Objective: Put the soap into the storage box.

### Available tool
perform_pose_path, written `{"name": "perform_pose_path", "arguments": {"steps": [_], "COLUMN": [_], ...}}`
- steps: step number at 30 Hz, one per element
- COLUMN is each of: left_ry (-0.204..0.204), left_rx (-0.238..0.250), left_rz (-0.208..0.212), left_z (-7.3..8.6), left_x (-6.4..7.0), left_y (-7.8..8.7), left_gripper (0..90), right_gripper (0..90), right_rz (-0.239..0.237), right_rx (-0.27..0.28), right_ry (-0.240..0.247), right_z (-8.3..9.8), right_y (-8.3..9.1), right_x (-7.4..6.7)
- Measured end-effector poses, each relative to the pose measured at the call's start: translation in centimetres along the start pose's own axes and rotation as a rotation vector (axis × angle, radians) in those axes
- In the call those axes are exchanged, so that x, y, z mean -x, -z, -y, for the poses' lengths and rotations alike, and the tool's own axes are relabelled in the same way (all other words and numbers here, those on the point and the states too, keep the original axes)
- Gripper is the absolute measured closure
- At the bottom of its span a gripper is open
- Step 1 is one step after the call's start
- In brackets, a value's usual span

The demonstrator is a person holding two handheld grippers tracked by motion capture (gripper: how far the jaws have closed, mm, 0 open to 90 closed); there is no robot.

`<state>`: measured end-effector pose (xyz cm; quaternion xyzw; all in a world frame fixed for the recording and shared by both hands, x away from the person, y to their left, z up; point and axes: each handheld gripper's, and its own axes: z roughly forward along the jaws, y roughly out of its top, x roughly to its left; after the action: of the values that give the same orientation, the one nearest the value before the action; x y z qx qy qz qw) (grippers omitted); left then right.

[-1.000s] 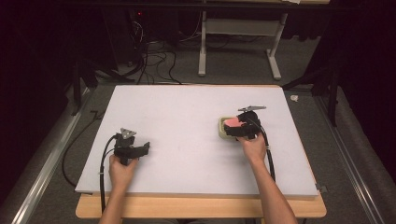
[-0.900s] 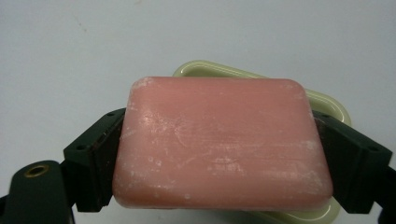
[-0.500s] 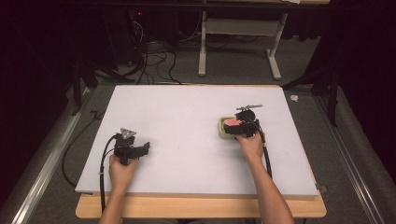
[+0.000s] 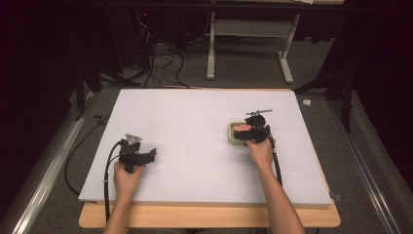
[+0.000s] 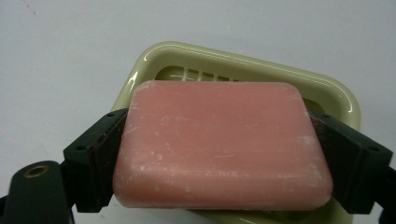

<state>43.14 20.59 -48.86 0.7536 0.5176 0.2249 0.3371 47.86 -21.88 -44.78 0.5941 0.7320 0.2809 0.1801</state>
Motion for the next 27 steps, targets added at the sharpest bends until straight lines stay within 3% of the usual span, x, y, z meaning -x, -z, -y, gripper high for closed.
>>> {"name": "perform_pose_path", "arguments": {"steps": [16,27], "left_ry": [0.005,0.005], "left_rx": [0.002,0.002], "left_rz": [0.001,0.000], "left_z": [0.0,0.0], "left_x": [0.0,0.0], "left_y": [0.0,0.0], "left_gripper": [23.5,23.6], "right_gripper": [13.0,12.6], "right_rz": [-0.004,0.006], "right_rx": [0.026,0.055], "right_ry": [-0.018,0.003], "right_z": [-0.1,-0.2], "right_y": [0.3,1.0], "right_x": [0.0,0.1]}}
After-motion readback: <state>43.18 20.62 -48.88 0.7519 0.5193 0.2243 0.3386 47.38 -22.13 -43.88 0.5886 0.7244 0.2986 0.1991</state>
